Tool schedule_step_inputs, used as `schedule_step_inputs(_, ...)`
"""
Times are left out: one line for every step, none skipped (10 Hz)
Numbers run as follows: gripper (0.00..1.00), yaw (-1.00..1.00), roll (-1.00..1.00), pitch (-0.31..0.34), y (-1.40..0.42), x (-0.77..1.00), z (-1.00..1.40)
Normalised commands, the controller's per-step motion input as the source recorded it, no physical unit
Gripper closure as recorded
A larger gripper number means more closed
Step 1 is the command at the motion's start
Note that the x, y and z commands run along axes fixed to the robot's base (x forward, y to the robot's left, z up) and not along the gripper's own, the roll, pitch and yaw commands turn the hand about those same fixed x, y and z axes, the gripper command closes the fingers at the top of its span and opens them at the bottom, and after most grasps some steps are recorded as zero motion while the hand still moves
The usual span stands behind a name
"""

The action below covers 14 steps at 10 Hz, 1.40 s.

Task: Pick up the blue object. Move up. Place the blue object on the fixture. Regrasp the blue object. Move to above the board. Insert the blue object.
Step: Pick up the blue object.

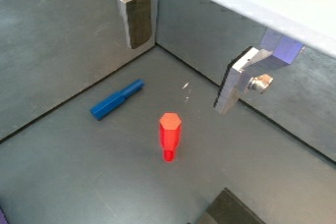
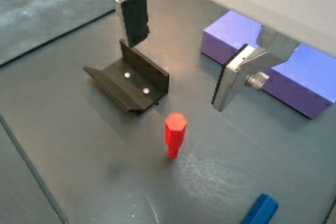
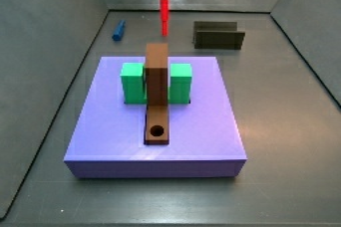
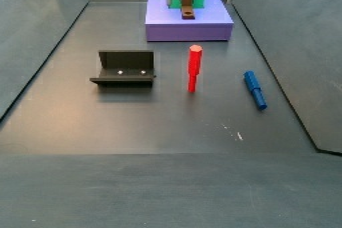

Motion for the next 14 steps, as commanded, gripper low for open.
schedule_step_inputs(0.0, -0.06, 0.0, -0.074, 0.0, -0.23, 0.0)
schedule_step_inputs(0.0, 0.0, 0.0, -0.13, -0.4, -0.39, 0.0)
schedule_step_inputs(0.0, 0.0, 0.02, -0.164, -0.55, -0.52, 0.0)
schedule_step_inputs(0.0, 0.0, 0.0, -0.366, -0.19, -0.83, -0.33)
schedule_step_inputs(0.0, 0.0, 0.01, -0.407, -0.13, -0.82, -0.44)
schedule_step_inputs(0.0, 0.0, 0.05, -0.384, -0.15, -0.91, -0.47)
schedule_step_inputs(0.0, 0.0, 0.03, -0.387, -0.17, -0.93, -0.45)
schedule_step_inputs(0.0, 0.0, 0.03, -0.404, -0.13, -0.87, -0.42)
schedule_step_inputs(0.0, 0.0, 0.06, -0.274, 0.0, -0.25, -0.5)
schedule_step_inputs(0.0, 0.0, 0.02, -0.274, 0.0, -0.3, -0.47)
schedule_step_inputs(0.0, 0.0, 0.04, -0.183, 0.09, -0.07, -0.51)
schedule_step_inputs(0.0, -0.07, 0.05, -0.111, 0.17, 0.0, -0.45)
schedule_step_inputs(0.0, -0.15, 0.01, -0.104, 0.11, -0.19, -0.33)
schedule_step_inputs(0.0, -0.14, 0.01, -0.083, 0.11, -0.18, -0.27)
